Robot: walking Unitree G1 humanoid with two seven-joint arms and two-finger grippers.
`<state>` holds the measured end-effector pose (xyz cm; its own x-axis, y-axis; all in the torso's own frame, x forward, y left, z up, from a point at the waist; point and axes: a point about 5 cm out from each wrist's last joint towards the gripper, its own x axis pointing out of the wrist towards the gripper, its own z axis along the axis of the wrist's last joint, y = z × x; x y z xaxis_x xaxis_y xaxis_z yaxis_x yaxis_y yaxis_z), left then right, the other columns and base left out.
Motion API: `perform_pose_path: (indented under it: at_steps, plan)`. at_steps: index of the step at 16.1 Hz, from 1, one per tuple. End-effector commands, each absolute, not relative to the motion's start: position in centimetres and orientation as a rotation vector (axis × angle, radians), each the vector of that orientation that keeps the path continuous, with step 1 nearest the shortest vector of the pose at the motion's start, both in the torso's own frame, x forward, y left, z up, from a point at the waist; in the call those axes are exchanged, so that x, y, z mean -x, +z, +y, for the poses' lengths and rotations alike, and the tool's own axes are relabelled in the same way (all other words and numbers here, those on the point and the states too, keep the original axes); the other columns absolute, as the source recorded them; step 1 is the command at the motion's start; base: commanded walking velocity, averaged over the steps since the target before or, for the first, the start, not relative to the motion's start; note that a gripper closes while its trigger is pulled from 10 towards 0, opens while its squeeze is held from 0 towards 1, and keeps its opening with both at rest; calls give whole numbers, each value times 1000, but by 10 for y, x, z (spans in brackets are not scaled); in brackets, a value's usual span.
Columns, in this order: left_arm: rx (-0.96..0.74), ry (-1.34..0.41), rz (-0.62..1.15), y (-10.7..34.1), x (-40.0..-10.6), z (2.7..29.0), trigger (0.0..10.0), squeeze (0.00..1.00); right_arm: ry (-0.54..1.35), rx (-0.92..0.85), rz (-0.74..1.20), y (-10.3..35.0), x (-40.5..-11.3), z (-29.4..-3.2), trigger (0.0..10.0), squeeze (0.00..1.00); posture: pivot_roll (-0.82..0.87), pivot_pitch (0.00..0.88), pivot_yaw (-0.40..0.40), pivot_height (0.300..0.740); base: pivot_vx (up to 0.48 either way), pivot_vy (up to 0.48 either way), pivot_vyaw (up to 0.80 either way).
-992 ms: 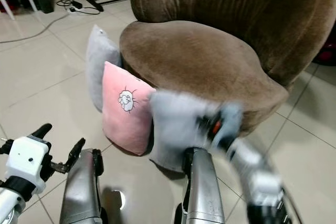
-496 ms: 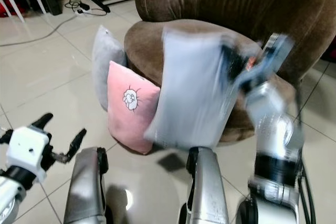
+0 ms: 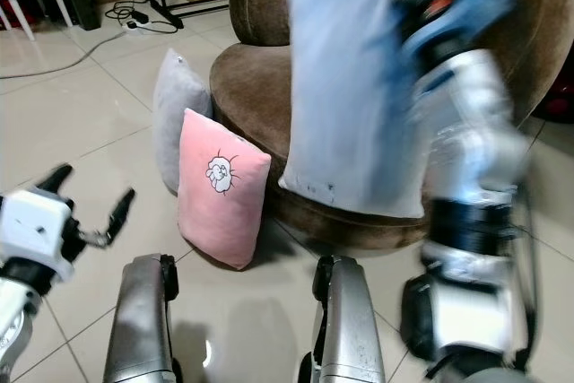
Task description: Move the pillow to the sofa from floor
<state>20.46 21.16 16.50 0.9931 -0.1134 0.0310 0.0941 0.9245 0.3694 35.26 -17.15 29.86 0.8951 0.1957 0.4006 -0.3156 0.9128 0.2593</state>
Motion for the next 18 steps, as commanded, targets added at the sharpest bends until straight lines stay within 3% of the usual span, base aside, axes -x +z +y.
perform_pose_path:
  at_steps: [1, 7, 12, 15, 18]
  plan:
    - [-395, -64, -86, 172, -206, 214, 10000, 0, 204, -301, -338, 282, -354, -162, 10000, 0, 104, 0, -90, 417, 0, 0, 0]
    - [-389, -4, -105, 175, -210, 218, 10000, 0, 166, -340, -285, 258, -354, -135, 10000, 0, 98, 0, -79, 462, 0, 0, 0]
    - [-352, -8, -106, 170, -229, 209, 10000, 0, 63, -254, -320, 265, -352, -148, 10000, 0, 49, 0, -41, 507, 0, 0, 0]
    - [-341, 20, -111, 172, -232, 207, 10000, 0, 87, -377, -299, 266, -351, -152, 10000, 0, 74, 0, -72, 532, 0, 0, 0]
    - [-346, 3, -100, 168, -231, 202, 10000, 0, 87, -348, -296, 265, -352, -153, 10000, 0, 67, 0, -68, 552, 0, 0, 0]
